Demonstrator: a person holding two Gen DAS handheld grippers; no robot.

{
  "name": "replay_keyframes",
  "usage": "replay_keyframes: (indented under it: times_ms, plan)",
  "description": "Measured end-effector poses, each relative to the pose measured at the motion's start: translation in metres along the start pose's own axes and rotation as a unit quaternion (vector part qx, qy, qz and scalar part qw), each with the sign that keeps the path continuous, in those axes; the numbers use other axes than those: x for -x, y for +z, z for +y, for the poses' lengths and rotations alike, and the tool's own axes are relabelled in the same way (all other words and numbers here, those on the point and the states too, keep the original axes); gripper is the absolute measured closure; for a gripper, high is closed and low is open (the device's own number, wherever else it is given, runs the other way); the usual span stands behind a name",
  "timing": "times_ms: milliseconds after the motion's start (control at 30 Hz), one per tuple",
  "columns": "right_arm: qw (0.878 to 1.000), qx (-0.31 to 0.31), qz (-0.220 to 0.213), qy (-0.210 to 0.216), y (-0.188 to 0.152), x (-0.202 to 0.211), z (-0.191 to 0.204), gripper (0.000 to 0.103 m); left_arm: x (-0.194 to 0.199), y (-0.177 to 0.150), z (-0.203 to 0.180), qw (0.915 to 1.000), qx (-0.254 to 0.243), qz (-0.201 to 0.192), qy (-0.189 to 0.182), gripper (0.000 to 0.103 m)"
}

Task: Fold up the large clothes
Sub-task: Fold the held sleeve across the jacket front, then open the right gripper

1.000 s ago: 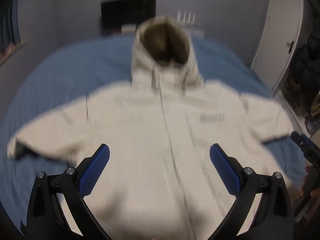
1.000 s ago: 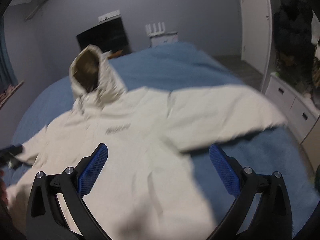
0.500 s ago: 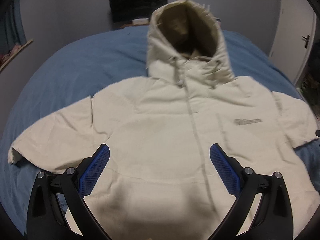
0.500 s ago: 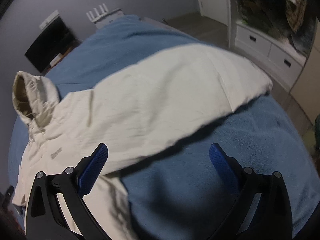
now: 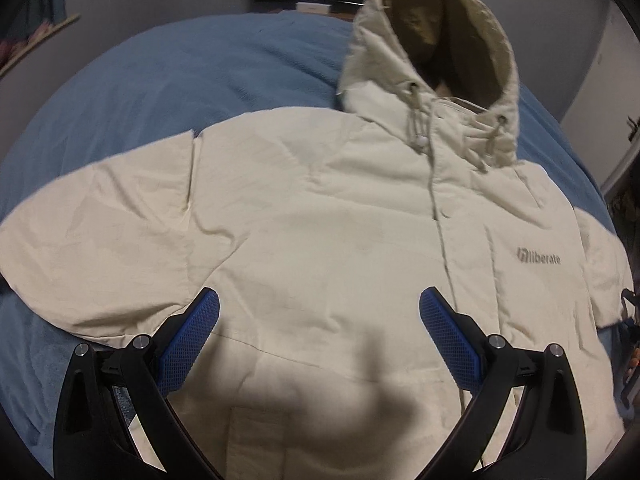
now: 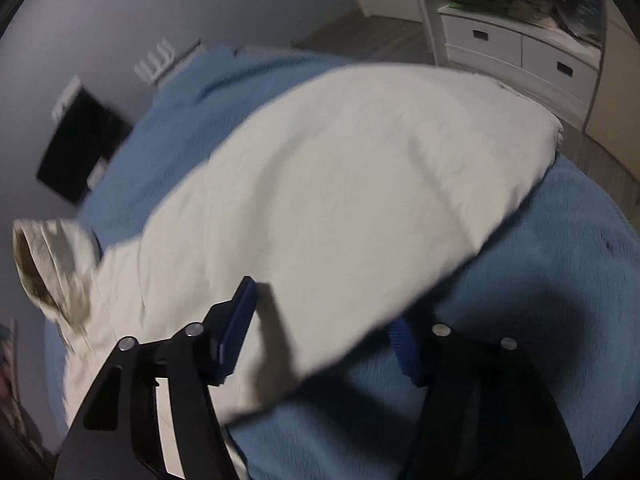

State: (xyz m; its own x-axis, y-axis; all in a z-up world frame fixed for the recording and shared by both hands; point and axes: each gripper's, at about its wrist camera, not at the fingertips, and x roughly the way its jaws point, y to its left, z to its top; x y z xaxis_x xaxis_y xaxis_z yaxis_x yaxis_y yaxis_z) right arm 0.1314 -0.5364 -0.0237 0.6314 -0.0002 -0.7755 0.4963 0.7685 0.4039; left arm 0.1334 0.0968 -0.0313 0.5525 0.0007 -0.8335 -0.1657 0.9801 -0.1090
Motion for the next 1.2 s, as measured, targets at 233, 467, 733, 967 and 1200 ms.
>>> replay_keyframes:
  times_ms: [233,467,733,967,1200]
  plan:
    - [0.996,-0.052,-0.066,0.034,0.019,0.015,-0.016,0.084,-0.011,0.003,0.011,0.9996,0.021,-0.001,0.020,0.006]
    - [0.986,0.039,-0.154,0.054,0.020,0.079,0.034,0.088,-0.004,0.002,0.007,0.9996,0.008,-0.013,0.026,0.007]
    - [0.955,0.206,-0.190,0.094,-0.026,0.152,0.135,0.088,0.003,0.003,0.001,0.9993,-0.007,-0.026,0.024,0.007]
    - [0.925,0.318,-0.145,0.149,-0.099,0.166,0.217,0.088,0.004,0.001,0.009,0.9996,0.011,-0.024,0.009,0.007]
    - [0.913,0.371,-0.046,0.163,-0.175,0.108,0.262,0.088,0.002,0.000,0.008,0.9998,0.012,-0.018,-0.001,0.007]
